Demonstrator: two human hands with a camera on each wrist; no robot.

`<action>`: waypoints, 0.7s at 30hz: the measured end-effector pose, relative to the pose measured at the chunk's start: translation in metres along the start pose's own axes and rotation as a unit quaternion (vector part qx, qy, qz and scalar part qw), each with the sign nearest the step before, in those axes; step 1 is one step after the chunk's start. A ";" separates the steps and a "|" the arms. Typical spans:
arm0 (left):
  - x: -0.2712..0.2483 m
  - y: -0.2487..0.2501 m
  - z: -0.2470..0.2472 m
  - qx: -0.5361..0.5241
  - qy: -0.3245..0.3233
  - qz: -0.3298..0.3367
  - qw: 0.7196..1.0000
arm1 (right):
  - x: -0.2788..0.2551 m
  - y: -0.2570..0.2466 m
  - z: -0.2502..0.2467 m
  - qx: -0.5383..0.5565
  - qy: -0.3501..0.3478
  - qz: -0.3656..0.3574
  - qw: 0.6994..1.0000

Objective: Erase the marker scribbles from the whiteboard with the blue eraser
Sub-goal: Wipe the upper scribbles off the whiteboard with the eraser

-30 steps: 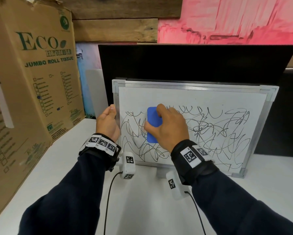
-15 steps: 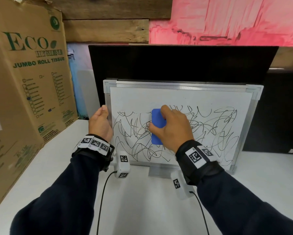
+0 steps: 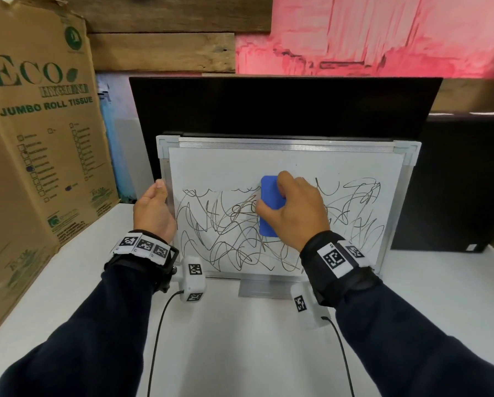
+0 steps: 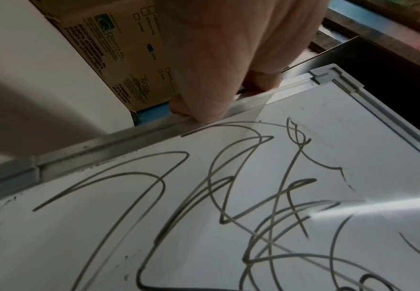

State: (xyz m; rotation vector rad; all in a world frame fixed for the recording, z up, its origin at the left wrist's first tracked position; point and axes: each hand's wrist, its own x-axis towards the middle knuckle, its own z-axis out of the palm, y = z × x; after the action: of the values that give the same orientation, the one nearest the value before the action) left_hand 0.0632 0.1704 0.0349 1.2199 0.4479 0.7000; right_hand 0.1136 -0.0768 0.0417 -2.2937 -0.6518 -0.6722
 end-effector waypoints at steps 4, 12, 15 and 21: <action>0.003 -0.005 -0.001 0.008 0.001 0.007 1.000 | -0.001 0.008 -0.010 0.000 0.015 0.001 1.000; -0.002 -0.004 0.004 0.009 0.021 -0.009 1.000 | -0.005 0.024 -0.024 0.005 0.011 0.011 1.000; -0.002 -0.003 0.005 0.011 0.031 -0.001 0.999 | -0.004 0.030 -0.032 0.012 0.053 0.023 0.998; 0.012 -0.013 0.003 0.011 0.078 0.022 0.997 | -0.007 0.039 -0.043 -0.006 0.001 0.019 1.000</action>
State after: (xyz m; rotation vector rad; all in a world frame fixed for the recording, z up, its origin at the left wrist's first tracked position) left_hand 0.0765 0.1741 0.0243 1.2042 0.5600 0.8340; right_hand 0.1191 -0.1346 0.0485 -2.3107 -0.6031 -0.6635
